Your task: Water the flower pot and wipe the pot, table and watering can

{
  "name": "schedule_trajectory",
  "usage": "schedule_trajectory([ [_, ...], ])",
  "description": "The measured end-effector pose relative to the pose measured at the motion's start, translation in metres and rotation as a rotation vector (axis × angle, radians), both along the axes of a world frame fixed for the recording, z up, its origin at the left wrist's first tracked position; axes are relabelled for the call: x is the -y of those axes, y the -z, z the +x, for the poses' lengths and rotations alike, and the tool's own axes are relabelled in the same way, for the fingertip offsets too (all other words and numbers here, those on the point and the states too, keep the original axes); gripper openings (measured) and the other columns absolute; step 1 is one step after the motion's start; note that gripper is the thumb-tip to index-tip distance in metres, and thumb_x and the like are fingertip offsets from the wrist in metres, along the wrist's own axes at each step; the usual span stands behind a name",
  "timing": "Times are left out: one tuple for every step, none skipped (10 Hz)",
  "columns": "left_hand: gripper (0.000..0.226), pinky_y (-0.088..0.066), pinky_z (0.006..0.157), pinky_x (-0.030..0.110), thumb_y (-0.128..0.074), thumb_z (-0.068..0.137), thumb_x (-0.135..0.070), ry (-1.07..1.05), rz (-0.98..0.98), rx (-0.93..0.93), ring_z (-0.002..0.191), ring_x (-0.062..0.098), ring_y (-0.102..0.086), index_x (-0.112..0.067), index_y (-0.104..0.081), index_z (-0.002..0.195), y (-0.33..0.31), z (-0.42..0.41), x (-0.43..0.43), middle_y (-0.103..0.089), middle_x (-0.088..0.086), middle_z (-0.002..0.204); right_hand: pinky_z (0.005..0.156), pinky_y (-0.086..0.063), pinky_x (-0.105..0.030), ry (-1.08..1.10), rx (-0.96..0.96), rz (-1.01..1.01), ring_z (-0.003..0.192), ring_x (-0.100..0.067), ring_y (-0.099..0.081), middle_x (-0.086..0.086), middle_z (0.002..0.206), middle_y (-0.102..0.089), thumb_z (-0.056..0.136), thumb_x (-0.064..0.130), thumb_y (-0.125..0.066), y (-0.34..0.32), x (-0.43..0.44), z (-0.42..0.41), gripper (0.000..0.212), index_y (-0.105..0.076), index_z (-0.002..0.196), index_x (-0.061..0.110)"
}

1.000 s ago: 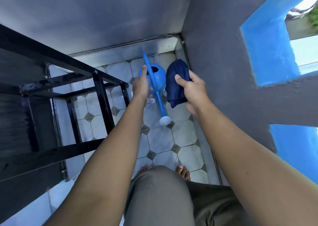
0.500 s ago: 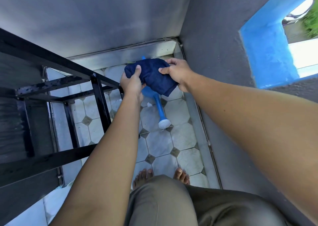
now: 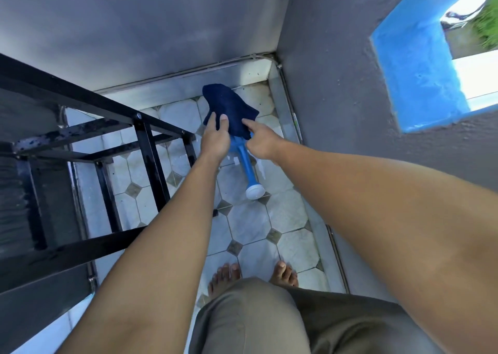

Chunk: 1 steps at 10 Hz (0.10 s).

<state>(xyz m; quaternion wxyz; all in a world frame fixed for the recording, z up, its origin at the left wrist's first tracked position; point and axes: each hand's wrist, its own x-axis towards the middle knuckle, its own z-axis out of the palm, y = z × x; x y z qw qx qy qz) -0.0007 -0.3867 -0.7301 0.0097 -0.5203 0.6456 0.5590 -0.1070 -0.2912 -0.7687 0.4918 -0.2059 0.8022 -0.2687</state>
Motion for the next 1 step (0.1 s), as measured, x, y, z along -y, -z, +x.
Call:
schedule_trajectory([
  [0.057, -0.033, 0.120, 0.033, -0.035, 0.111, -0.046, 0.004, -0.011, -0.048, 0.146, 0.016, -0.044, -0.023, -0.032, 0.164, -0.0303, 0.0096, -0.0051, -0.043, -0.002, 0.163, 0.115, -0.043, -0.038, 0.093, -0.050, -0.055, 0.141, -0.031, -0.050, -0.009, 0.164, -0.044, 0.101, 0.009, -0.054, -0.0329, -0.0101, 0.0072, 0.073, -0.028, 0.168, 0.023],
])
